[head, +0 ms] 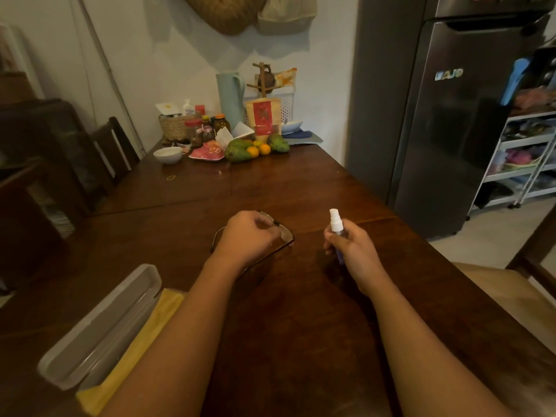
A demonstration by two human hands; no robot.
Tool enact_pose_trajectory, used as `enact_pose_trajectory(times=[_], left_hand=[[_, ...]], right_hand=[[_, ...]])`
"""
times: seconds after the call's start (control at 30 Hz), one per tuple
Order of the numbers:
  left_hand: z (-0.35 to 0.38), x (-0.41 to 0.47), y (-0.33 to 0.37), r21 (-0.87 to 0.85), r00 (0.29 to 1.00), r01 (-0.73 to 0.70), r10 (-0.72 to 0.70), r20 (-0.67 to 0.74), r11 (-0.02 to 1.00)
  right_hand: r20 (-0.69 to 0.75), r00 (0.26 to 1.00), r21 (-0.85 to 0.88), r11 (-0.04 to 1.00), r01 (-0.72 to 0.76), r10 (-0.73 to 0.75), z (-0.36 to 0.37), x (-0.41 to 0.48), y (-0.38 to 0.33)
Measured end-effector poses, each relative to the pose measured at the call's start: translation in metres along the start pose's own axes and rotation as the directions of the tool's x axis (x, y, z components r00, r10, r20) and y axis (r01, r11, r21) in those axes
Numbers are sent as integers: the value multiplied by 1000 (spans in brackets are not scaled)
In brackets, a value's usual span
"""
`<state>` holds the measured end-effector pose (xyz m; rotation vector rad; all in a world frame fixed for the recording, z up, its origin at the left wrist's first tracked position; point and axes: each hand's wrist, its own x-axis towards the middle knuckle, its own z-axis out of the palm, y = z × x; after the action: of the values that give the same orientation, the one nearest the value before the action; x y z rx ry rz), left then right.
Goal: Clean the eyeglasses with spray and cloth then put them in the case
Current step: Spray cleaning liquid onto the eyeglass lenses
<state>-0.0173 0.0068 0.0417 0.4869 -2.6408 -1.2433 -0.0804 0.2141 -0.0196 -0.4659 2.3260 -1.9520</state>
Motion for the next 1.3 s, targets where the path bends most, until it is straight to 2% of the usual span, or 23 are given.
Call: enact_pose_trajectory(times=[0.23, 0.33, 0.43, 0.57, 0.63, 0.9, 1.07, 1.3], left_hand=[[21, 41, 25, 267, 985, 170, -168, -29, 949], [26, 46, 25, 322, 978, 203, -209, -14, 925], [29, 49, 22, 266, 974, 223, -226, -21, 938], [29, 50, 21, 90, 969, 245, -245, -16, 965], [28, 50, 20, 63, 976, 216, -216, -6, 974], [11, 11, 20, 132, 994, -109, 106, 28, 985], [-4, -14, 10, 23, 986, -168, 168, 6, 985], [-1, -22, -4, -26, 967, -255, 254, -34, 967]], right_hand=[[0, 1000, 34, 999, -3, 3, 1, 5, 7], [4, 1000, 35, 999, 6, -6, 1, 7, 8], [2, 1000, 42, 999, 7, -8, 2, 8, 10], [3, 1000, 34, 999, 13, -13, 2, 8, 10], [5, 999, 37, 999, 35, -35, 2, 6, 9], [64, 993, 68, 993, 94, -98, 2, 4, 4], [71, 994, 101, 992, 80, -88, 4, 0, -3], [49, 995, 131, 988, 85, -92, 6, -4, -9]])
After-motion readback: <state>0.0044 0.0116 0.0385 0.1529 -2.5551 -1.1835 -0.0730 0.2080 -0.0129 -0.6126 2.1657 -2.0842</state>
